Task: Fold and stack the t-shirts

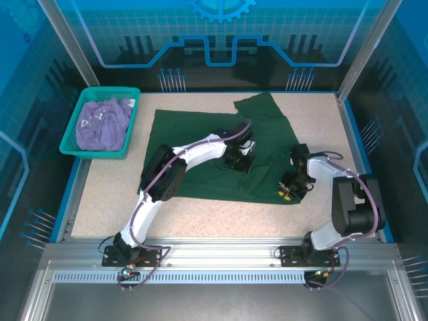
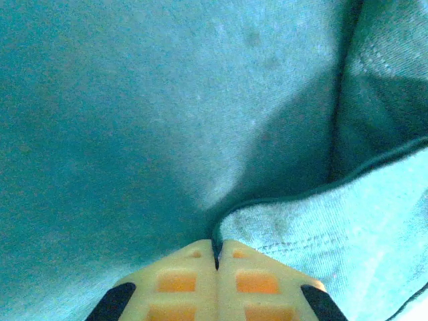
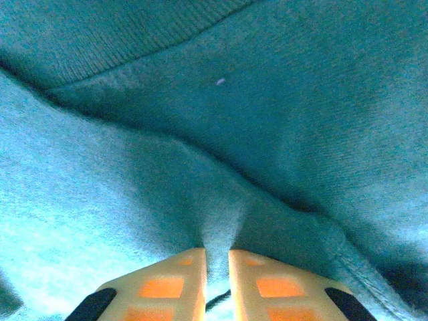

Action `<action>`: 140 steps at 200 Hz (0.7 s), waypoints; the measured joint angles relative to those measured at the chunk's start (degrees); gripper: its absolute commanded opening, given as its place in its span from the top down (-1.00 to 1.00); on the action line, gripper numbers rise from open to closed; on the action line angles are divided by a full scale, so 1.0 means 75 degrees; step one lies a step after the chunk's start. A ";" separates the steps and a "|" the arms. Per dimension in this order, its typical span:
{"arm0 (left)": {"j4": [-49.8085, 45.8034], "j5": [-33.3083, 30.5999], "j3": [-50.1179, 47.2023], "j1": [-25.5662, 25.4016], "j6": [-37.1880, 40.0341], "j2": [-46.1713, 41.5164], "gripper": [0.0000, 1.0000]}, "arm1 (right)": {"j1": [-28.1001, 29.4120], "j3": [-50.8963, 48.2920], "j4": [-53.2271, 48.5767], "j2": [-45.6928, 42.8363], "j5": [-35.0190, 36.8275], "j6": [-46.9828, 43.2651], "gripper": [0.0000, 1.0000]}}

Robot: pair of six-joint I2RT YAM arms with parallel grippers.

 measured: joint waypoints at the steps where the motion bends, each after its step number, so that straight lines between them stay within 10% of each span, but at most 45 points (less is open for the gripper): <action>1: 0.0026 -0.0015 -0.0026 0.0000 0.0006 -0.0032 1.00 | 0.0000 0.0000 0.0000 0.0000 0.0000 0.0006 0.64; 140: 0.1160 -0.1326 -0.2343 0.0175 0.0207 -0.1498 0.75 | -0.0035 0.0204 -0.0204 0.0207 -0.0006 0.0163 0.63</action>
